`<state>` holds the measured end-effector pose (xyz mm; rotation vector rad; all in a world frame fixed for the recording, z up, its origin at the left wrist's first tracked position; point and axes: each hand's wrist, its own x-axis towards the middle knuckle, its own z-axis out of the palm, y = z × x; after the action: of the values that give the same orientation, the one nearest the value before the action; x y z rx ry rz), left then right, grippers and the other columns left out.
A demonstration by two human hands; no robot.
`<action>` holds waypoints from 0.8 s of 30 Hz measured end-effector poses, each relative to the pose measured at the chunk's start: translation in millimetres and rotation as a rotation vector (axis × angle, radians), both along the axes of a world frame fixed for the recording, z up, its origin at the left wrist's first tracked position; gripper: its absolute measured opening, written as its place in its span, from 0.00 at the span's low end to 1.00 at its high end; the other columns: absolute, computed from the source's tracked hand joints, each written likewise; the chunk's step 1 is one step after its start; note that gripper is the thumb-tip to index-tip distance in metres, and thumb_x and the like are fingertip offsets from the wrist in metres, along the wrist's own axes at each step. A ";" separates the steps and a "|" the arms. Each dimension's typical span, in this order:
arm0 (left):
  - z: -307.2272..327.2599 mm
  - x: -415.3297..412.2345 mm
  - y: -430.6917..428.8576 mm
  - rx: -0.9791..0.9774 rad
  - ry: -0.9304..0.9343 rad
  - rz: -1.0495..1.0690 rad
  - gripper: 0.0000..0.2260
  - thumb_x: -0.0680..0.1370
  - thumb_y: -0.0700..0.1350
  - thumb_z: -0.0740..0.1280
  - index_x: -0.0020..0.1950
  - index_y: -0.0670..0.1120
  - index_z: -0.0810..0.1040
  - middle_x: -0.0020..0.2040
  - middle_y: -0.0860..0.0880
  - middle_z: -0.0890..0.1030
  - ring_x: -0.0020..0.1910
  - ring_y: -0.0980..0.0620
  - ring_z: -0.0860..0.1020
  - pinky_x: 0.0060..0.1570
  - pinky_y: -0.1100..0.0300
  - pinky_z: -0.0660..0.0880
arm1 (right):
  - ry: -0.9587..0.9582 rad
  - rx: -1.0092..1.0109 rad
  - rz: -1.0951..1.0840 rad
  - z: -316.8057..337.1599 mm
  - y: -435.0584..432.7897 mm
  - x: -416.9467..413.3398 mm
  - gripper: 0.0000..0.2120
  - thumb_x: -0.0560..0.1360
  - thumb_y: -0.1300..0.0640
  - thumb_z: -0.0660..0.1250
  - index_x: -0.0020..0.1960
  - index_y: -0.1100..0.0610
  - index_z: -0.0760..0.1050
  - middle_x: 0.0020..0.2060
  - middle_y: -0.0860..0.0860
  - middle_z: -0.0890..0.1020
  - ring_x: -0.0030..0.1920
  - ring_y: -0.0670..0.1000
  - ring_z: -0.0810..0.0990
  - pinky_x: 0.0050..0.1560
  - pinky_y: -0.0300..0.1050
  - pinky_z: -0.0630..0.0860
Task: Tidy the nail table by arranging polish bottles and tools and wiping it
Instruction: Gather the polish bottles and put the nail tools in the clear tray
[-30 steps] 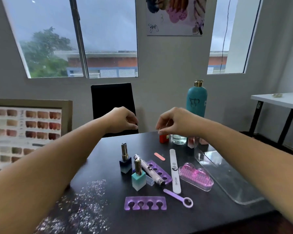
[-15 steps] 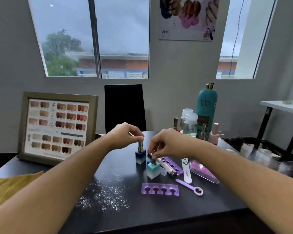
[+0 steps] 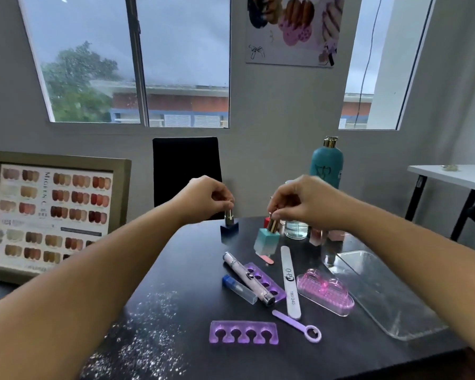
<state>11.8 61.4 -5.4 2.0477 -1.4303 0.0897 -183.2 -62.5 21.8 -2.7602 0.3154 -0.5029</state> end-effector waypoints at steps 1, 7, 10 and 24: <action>2.0 -1.3 -9.8 -0.012 -0.018 0.000 0.06 0.73 0.43 0.71 0.48 0.44 0.83 0.42 0.50 0.84 0.42 0.55 0.80 0.45 0.66 0.73 | -0.022 0.009 -0.023 2.3 -10.5 -1.2 0.04 0.70 0.56 0.73 0.42 0.49 0.81 0.35 0.40 0.82 0.37 0.37 0.80 0.40 0.27 0.74; -10.7 -10.7 -65.2 -0.020 -0.070 -0.009 0.06 0.74 0.43 0.70 0.48 0.43 0.83 0.43 0.49 0.83 0.41 0.54 0.77 0.47 0.64 0.73 | -0.001 -0.047 -0.184 -10.2 -67.2 5.8 0.06 0.70 0.57 0.73 0.47 0.54 0.82 0.38 0.43 0.83 0.39 0.39 0.80 0.44 0.30 0.74; -21.0 -12.2 -83.9 0.009 -0.064 -0.032 0.06 0.73 0.43 0.71 0.47 0.44 0.83 0.41 0.49 0.83 0.40 0.54 0.78 0.46 0.64 0.73 | 0.059 -0.070 -0.227 -19.9 -85.1 10.6 0.07 0.71 0.57 0.73 0.49 0.55 0.82 0.40 0.46 0.82 0.41 0.41 0.79 0.45 0.32 0.74; -43.9 -17.5 -113.9 -0.027 -0.044 -0.090 0.06 0.71 0.42 0.72 0.47 0.46 0.82 0.36 0.55 0.79 0.36 0.58 0.77 0.41 0.70 0.71 | 0.118 -0.126 -0.283 -47.9 -100.5 17.8 0.04 0.71 0.57 0.73 0.45 0.55 0.82 0.40 0.49 0.82 0.42 0.49 0.81 0.49 0.45 0.79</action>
<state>-5.7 -52.5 -49.3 1.9675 -1.5376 0.1164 -165.5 -163.0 -26.1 -2.8884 0.7330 -0.4403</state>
